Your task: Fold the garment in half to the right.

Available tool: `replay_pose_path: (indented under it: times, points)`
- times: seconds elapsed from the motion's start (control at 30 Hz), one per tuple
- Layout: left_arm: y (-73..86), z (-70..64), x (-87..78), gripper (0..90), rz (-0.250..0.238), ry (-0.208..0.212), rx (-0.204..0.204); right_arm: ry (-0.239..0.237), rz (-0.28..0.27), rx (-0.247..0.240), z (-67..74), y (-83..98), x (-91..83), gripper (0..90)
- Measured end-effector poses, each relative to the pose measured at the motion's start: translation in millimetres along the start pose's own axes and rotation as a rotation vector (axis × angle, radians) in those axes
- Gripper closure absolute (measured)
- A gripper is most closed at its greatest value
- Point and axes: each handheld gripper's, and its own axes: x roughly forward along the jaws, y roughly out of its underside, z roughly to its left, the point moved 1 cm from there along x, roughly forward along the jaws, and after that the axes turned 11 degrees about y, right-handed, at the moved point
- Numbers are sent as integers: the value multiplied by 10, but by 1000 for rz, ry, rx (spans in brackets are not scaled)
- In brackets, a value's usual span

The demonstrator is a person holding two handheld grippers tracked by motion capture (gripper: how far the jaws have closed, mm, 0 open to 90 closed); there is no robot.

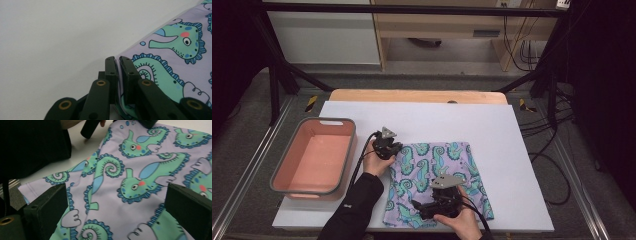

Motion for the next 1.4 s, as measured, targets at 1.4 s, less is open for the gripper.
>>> replay_pose_path:
  times: [1.4]
  points:
    - [16,7,0,848,-7,7,26,41,64,-185,932,4,499,128]
